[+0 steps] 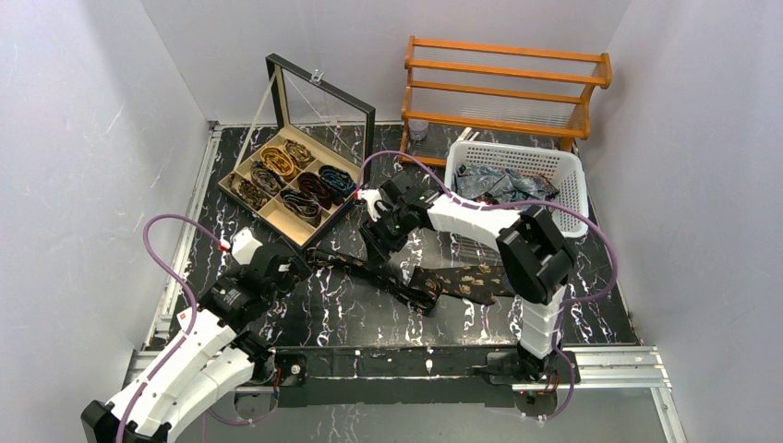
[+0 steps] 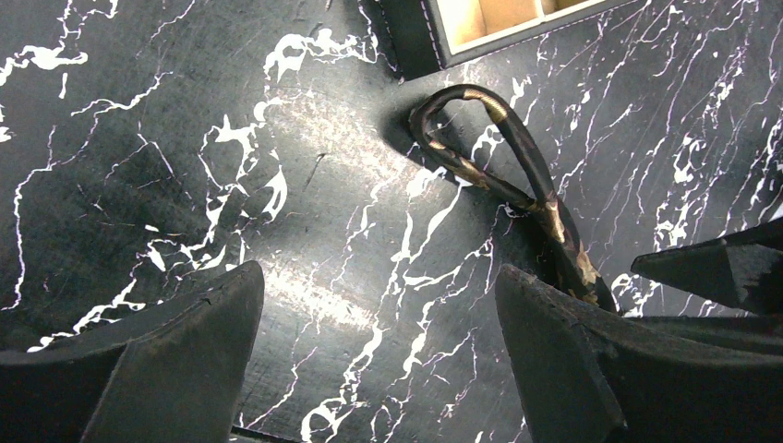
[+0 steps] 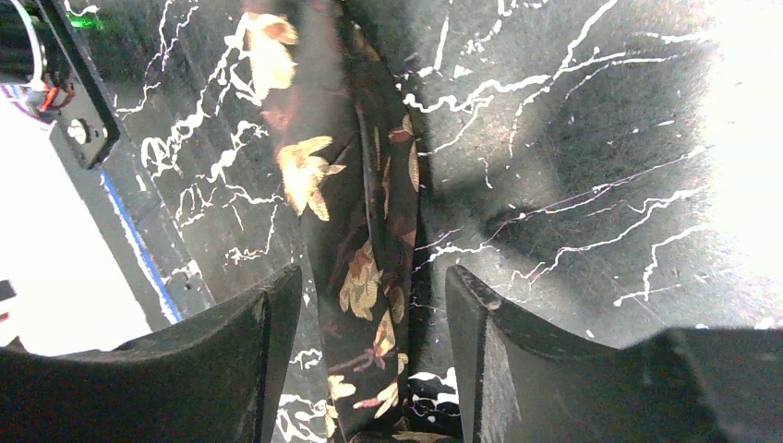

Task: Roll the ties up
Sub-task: Flatten out the tie at the center of the board.

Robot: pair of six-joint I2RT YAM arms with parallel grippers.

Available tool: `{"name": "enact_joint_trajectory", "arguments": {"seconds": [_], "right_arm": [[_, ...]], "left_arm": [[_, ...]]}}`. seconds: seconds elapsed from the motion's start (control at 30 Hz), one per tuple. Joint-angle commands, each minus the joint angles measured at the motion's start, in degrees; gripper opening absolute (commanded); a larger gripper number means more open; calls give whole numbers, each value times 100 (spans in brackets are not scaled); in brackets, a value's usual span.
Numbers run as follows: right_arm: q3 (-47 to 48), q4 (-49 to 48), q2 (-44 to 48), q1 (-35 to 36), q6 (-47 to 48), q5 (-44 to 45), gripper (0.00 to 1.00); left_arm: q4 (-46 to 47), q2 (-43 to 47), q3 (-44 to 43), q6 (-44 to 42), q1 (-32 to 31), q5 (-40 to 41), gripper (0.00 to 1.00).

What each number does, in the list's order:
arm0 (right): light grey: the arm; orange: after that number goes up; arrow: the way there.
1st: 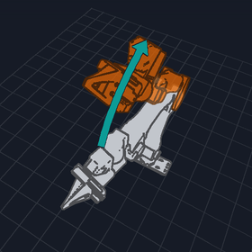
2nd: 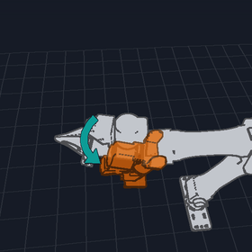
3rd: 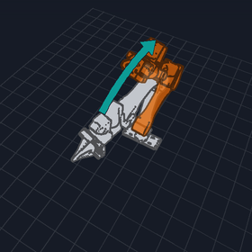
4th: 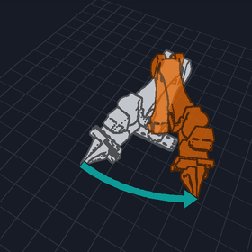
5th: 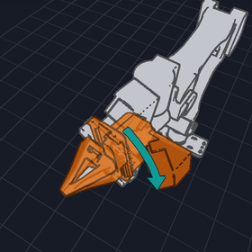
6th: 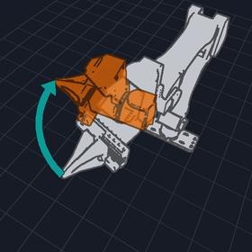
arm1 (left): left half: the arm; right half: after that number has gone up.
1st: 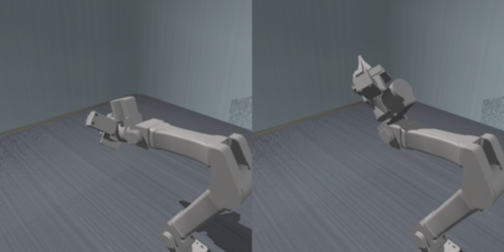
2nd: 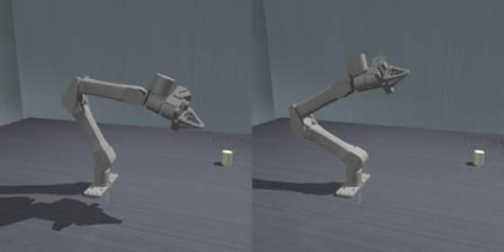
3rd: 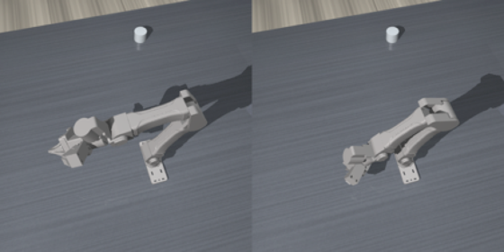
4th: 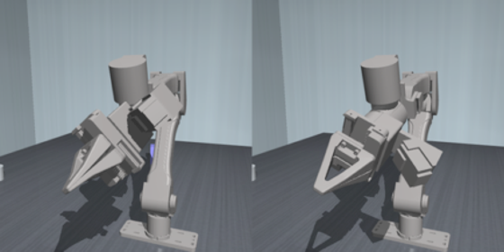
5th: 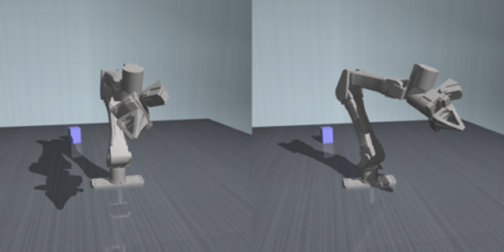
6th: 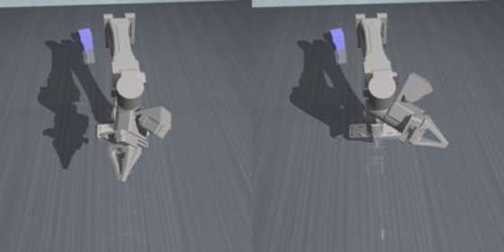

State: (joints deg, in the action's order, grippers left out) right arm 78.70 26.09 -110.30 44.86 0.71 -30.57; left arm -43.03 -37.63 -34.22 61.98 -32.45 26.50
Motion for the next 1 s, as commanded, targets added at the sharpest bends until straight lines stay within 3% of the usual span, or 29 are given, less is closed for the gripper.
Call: {"name": "enact_joint_trajectory", "arguments": {"seconds": [0.0,0.23,0.5,0.63,0.77,0.87,0.97], "right_arm": [[-273,-552,555,258,185,849,68],[-674,-1197,1028,934,650,2055,77],[-1173,-2157,1044,1604,1268,3174,66],[-1252,-2443,945,1810,1430,3725,52],[-1347,-2772,979,1866,1429,4151,27],[-1341,-2787,1156,1855,1390,3903,11],[-1177,-2475,1118,1827,1369,3718,1]], "left_arm": [[96,-15,65,-10,-16,45,93],[110,-56,82,-10,-16,32,93],[-31,24,30,25,-16,157,93],[-78,124,20,55,-16,201,93],[-117,167,23,61,-16,213,93],[-177,170,-5,69,-16,247,93],[-144,172,9,64,-16,242,93]]}}
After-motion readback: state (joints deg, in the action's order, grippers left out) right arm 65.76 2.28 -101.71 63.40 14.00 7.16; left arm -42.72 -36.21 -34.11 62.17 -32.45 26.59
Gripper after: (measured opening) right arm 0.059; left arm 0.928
